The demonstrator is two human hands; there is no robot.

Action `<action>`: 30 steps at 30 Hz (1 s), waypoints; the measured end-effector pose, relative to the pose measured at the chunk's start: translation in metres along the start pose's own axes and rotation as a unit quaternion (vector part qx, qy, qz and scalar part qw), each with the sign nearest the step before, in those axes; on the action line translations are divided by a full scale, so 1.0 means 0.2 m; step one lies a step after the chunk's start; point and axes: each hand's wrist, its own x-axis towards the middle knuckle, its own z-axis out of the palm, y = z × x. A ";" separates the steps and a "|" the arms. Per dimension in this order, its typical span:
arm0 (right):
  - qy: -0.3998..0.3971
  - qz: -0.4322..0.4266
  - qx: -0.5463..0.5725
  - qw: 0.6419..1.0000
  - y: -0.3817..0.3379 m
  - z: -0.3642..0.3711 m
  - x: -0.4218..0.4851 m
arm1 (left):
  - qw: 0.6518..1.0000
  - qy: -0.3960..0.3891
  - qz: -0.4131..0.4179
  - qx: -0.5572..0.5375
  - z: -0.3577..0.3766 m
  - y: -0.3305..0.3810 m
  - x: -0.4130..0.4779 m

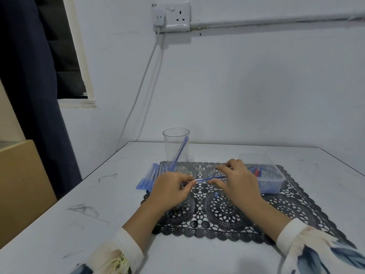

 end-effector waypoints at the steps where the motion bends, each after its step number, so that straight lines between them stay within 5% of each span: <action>1: 0.002 0.000 0.004 1.000 0.00 0.00 0.00 | 1.000 0.000 0.000 0.000 0.00 0.00 0.00; 18: -0.033 -0.034 0.194 0.980 -0.10 0.00 -0.03 | 0.999 -0.007 0.023 0.023 0.01 0.04 -0.01; 30: -0.132 0.126 0.345 0.921 -0.15 -0.07 0.00 | 0.999 -0.026 0.022 0.020 0.02 0.03 -0.01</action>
